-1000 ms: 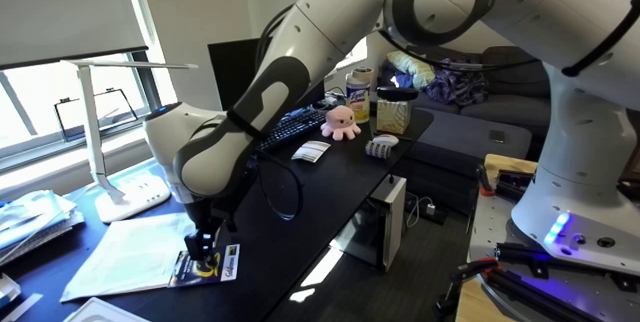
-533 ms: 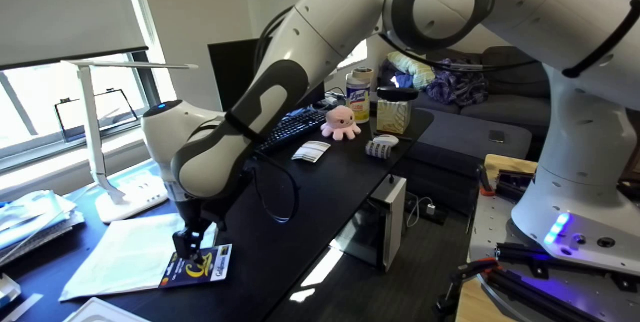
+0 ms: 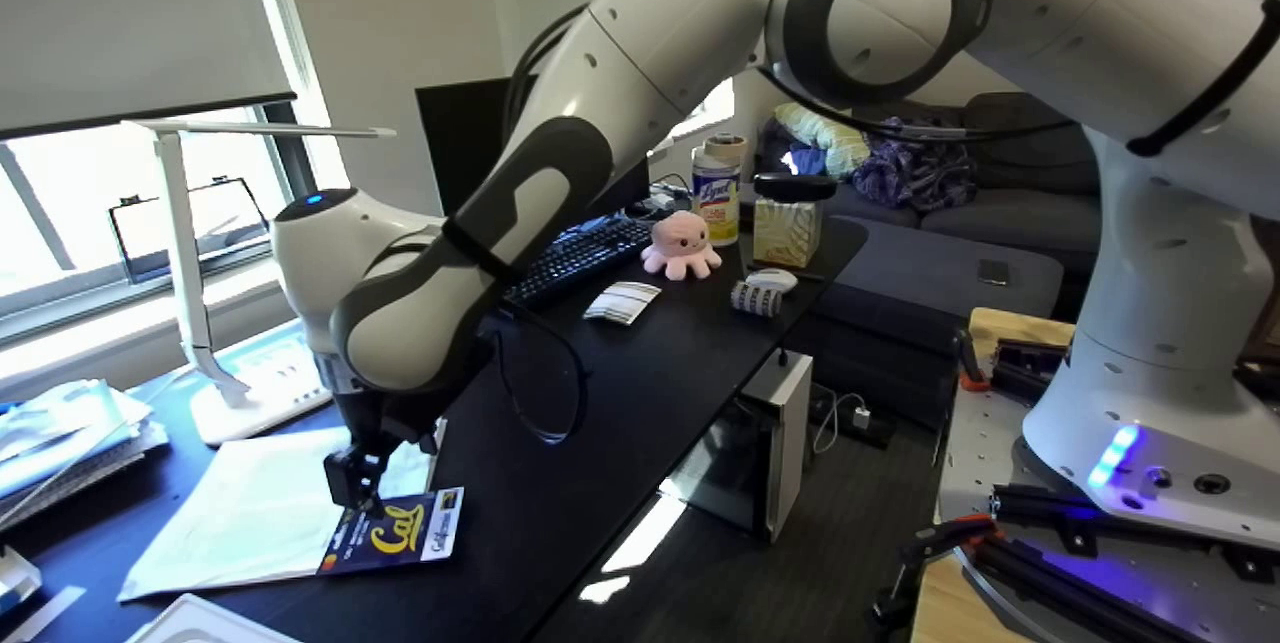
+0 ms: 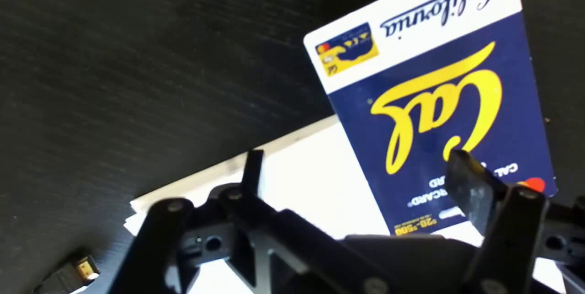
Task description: Place the blue packet on top of the papers
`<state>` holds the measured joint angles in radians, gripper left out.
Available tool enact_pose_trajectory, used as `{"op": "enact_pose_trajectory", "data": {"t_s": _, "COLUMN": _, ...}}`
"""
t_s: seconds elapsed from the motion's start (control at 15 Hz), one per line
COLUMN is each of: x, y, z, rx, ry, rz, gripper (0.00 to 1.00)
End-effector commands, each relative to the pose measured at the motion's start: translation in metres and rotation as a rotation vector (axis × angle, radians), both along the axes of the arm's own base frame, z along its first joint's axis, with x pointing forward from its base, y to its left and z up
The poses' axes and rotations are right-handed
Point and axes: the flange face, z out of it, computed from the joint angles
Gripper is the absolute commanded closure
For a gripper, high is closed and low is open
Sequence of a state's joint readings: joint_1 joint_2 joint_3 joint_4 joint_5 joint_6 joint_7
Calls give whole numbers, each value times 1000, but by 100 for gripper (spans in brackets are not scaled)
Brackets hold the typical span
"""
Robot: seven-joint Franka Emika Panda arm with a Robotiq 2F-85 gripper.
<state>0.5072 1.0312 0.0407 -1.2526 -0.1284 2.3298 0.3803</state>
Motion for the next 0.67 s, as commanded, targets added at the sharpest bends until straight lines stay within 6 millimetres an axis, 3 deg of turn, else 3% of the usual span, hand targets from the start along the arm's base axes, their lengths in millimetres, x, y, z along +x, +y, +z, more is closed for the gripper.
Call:
{"op": "enact_pose_trajectory", "data": {"t_s": 0.0, "x": -25, "y": 9, "z": 4, "rx": -19, "ry": 25, "rz": 50, "gripper": 0}}
{"op": "enact_pose_trajectory", "data": {"t_s": 0.27, "x": -44, "y": 27, "z": 1, "rx": -17, "ry": 47, "rz": 169, "gripper": 0}}
{"op": "enact_pose_trajectory", "data": {"t_s": 0.6, "x": -49, "y": 38, "z": 3, "rx": -9, "ry": 61, "rz": 278, "gripper": 0}}
